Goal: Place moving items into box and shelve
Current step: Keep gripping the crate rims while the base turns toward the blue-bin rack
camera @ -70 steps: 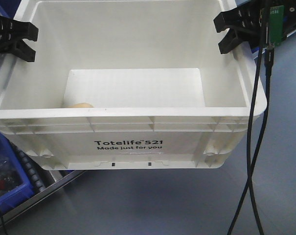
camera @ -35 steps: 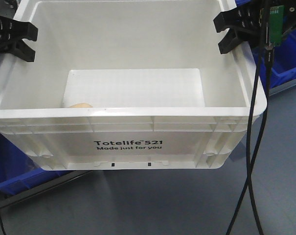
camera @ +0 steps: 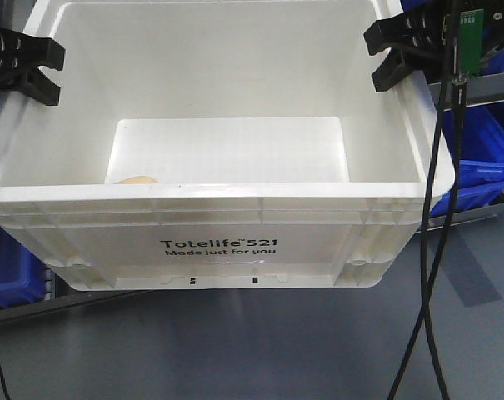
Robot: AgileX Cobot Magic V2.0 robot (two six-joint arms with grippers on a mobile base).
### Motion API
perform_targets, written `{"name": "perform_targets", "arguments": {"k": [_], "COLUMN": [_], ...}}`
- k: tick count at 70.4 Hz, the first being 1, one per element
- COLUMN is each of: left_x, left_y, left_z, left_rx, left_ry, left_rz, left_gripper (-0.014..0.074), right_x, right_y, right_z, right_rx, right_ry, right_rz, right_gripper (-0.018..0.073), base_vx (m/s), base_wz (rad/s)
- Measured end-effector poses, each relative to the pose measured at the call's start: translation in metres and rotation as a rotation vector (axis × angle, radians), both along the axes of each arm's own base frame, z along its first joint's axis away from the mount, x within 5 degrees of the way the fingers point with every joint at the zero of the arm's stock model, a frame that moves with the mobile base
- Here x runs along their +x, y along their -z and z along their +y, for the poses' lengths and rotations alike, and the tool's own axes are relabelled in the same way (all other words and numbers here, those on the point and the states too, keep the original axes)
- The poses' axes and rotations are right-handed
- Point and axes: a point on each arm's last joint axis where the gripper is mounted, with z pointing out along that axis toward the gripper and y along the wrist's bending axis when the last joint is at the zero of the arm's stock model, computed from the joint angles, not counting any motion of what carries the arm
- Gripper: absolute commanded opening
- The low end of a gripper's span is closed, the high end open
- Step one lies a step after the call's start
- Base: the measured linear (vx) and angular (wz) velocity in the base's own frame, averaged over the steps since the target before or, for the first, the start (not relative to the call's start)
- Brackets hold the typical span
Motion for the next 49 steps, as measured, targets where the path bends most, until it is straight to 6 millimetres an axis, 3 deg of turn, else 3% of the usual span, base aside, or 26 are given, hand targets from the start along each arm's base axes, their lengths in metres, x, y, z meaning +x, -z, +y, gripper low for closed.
{"name": "perform_targets", "arguments": {"k": [49], "left_x": [-0.0001], "left_y": [0.0001], "left_z": [0.0001], "left_rx": [0.001], "left_ry": [0.0], "left_rz": [0.001], "left_gripper": [-0.0017], "right_x": [0.0], "right_y": [0.0], "right_z": [0.0001], "right_rx": [0.001], "right_ry": [0.0], "right_rz": [0.0], "right_gripper": [-0.0012], "base_vx": [0.1], "base_wz": [0.36]}}
